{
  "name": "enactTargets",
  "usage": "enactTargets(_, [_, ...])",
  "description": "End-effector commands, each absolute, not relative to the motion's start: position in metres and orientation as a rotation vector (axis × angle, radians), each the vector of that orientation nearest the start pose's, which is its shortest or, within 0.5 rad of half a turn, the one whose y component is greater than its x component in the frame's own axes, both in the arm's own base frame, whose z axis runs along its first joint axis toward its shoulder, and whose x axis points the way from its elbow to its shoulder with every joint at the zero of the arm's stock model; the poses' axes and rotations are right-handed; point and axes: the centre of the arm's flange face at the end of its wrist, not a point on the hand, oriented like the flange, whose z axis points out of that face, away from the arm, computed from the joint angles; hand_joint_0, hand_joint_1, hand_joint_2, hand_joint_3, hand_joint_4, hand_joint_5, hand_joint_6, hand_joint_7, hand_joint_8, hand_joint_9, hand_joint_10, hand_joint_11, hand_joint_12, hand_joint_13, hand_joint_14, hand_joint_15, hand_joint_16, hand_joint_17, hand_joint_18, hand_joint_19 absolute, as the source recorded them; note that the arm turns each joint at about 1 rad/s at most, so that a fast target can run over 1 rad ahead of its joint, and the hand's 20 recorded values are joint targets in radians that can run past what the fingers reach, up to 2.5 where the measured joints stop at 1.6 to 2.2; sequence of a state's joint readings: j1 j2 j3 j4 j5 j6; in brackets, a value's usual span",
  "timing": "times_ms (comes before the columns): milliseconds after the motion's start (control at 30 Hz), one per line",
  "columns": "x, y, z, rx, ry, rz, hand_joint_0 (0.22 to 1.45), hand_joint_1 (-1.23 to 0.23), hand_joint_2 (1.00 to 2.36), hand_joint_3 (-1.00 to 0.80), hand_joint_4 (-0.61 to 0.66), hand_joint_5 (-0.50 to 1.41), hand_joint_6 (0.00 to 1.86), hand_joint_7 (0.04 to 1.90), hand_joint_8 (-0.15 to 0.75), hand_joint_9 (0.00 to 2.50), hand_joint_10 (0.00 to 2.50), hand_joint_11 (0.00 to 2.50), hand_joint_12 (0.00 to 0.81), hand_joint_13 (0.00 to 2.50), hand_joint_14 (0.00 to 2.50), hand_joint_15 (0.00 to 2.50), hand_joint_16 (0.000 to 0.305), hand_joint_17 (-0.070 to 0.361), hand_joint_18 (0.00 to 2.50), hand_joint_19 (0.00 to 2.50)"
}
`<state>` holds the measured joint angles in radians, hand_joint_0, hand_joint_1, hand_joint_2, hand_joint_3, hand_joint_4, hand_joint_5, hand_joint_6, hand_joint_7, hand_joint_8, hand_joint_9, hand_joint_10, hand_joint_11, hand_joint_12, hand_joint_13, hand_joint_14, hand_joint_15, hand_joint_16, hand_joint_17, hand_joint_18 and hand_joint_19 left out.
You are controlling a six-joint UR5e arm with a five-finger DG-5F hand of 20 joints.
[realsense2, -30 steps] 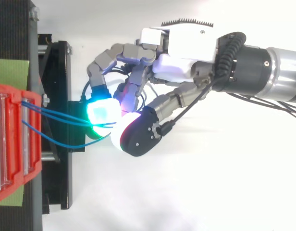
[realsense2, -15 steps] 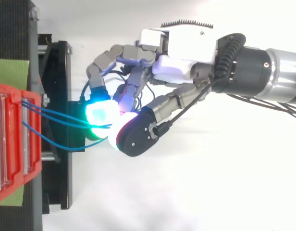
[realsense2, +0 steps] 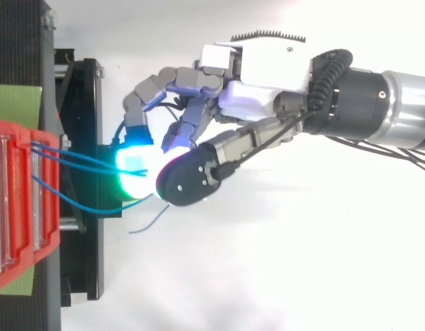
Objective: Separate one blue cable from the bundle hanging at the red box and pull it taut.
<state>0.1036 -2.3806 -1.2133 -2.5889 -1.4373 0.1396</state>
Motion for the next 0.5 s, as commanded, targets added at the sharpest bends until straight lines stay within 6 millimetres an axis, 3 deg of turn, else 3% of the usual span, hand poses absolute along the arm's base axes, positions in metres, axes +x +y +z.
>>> enactTargets(0, [0.7797,-0.0669,0.1947,1.254,1.041,1.347,0.60,-0.54,1.01,-0.35,0.04,-0.13,0.78,1.00,0.275,1.29,0.02,1.18,0.368,0.98,0.02,0.82,0.047,0.105,0.66,0.72])
enactTargets(300, [0.7798,-0.0657,0.1947,1.253,1.043,1.348,0.61,-0.55,1.01,-0.34,0.07,-0.10,0.68,1.08,0.289,1.29,0.02,1.13,0.366,0.97,0.02,0.81,0.046,0.104,0.65,0.72])
enactTargets(467, [0.7798,-0.0657,0.1947,1.253,1.043,1.348,0.60,-0.71,1.01,-0.37,0.04,-0.14,0.76,1.03,0.297,1.27,0.02,1.23,0.369,0.98,0.02,0.81,0.047,0.105,0.67,0.71])
